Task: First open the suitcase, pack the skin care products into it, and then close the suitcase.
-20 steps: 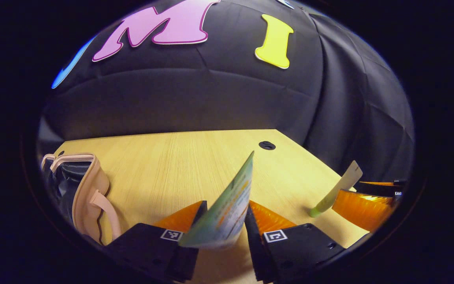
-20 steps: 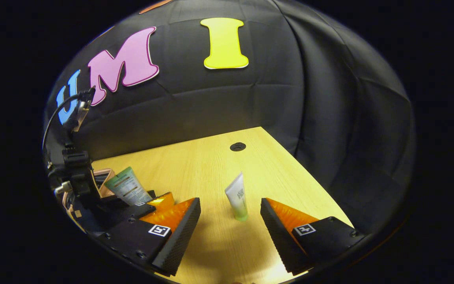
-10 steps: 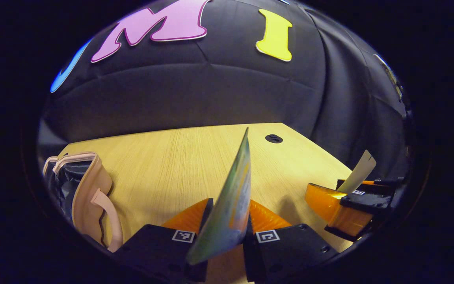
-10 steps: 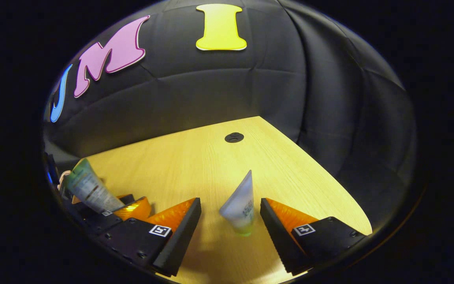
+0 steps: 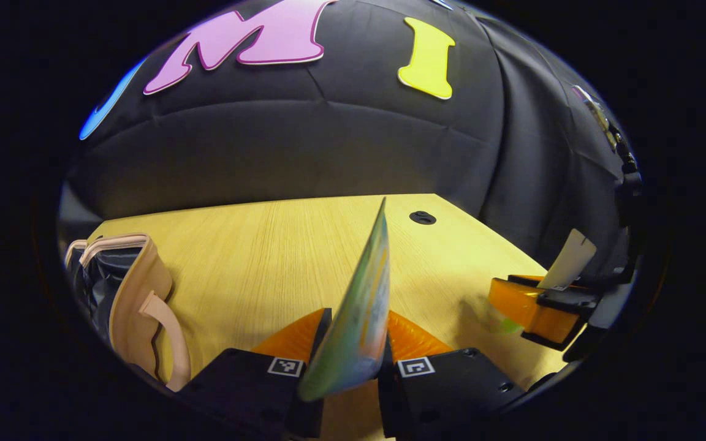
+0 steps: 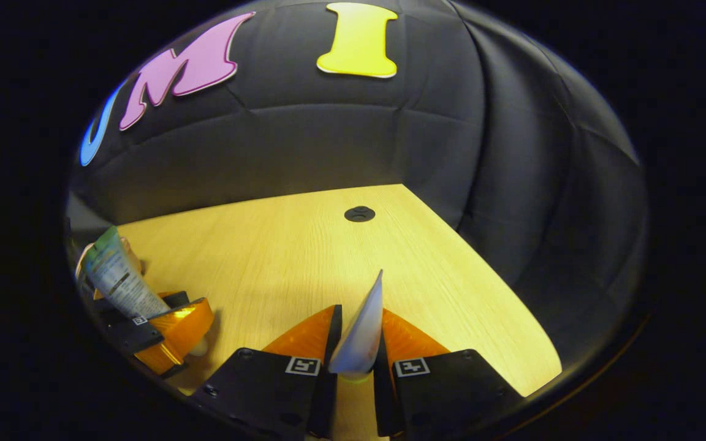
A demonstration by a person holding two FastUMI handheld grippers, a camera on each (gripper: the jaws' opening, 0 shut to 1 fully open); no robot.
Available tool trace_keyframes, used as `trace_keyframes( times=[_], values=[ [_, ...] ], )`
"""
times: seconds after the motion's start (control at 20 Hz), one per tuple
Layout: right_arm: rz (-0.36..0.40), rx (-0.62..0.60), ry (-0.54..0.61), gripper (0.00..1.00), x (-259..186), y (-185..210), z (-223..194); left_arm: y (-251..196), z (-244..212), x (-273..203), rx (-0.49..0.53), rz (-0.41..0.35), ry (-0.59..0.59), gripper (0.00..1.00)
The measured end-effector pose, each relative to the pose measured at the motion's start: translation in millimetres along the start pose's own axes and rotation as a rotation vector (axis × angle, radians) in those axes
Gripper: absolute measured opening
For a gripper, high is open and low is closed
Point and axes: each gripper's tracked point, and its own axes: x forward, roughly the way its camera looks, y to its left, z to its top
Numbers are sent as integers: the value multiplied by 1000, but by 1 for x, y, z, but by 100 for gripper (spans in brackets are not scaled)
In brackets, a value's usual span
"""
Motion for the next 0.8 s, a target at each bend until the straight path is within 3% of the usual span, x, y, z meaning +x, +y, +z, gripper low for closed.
trace_keyframes(
  times=[0.05,0.1,0.35,0.6,0.8],
  values=[
    [16,2,-20,29,-10,4,9,2,2,-6,-16,-2,-10,38],
    [33,4,-42,29,-22,10,17,3,8,-15,-34,-6,-28,44],
    [115,-30,-75,29,-84,41,48,29,63,-83,-38,-6,-117,40],
    [219,-75,-62,29,-149,79,60,128,89,-173,-92,95,-87,40],
    [355,-99,-28,28,-186,117,61,233,50,-205,-136,237,97,41]
  ],
)
